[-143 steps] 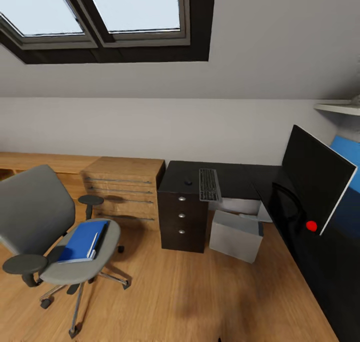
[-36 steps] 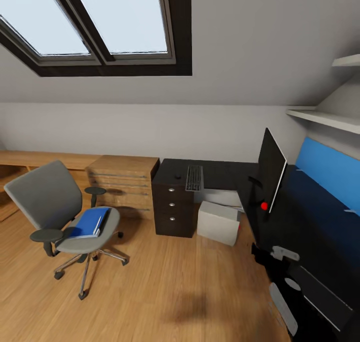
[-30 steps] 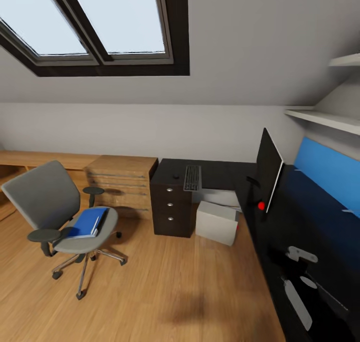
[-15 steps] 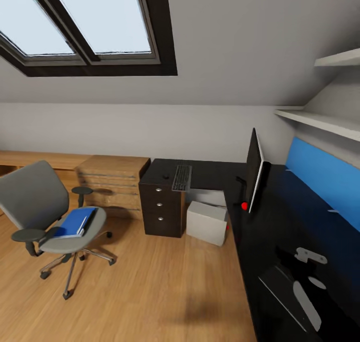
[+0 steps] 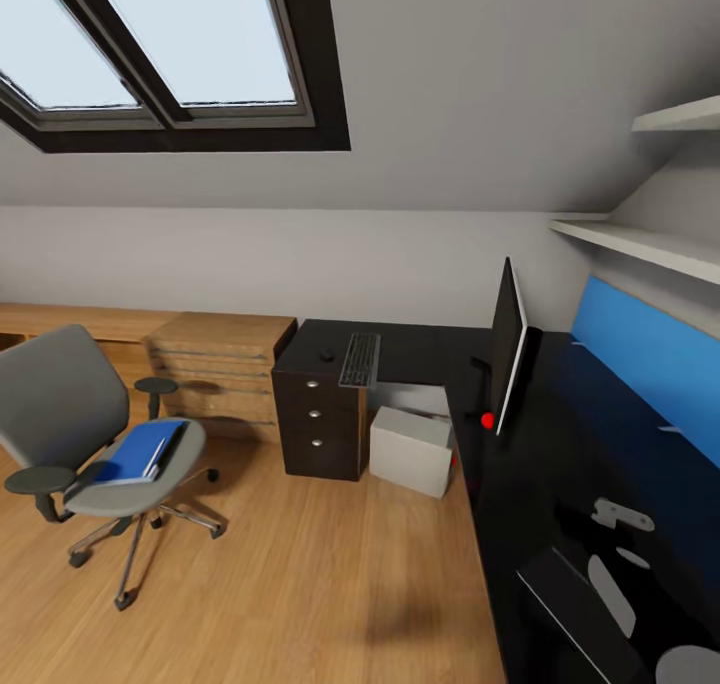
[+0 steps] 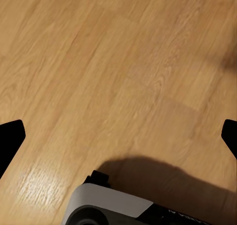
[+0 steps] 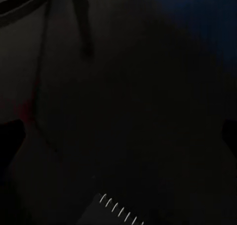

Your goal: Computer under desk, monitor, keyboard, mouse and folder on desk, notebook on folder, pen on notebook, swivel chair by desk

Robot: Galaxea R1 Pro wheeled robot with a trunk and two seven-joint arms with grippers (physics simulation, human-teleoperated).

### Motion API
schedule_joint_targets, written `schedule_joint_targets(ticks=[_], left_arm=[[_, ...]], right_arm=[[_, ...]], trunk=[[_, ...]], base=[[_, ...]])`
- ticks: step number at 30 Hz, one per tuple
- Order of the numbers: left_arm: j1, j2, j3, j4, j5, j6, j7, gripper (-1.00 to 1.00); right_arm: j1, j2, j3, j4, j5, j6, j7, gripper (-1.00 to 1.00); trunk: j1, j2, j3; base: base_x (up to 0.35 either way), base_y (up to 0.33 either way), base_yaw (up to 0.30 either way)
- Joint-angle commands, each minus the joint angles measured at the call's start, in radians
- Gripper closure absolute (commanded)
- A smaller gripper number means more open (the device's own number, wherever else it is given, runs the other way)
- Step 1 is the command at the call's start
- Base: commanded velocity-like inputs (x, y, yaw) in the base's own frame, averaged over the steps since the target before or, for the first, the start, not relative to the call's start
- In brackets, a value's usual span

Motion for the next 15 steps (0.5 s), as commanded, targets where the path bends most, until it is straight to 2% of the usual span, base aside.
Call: schedule_joint_targets(ticks=[1, 15], left_arm=[[-0.001, 0.001, -0.009, -0.001, 0.009, -0.005, 0.008, -1.0], [-0.001, 0.001, -0.009, -0.001, 0.007, -0.005, 0.006, -1.0]], right_arm=[[-0.002, 0.0, 0.002, 0.004, -0.007, 0.005, -0.004, -1.0], [-0.047, 0.005, 0.01, 0.106, 0.049, 0.007, 0.002, -1.0]], trunk=[[0.0, -0.001, -0.002], [0.0, -0.001, -0.002]], base=[[0.043, -0.011, 0.0], [0.008, -0.002, 0.0]])
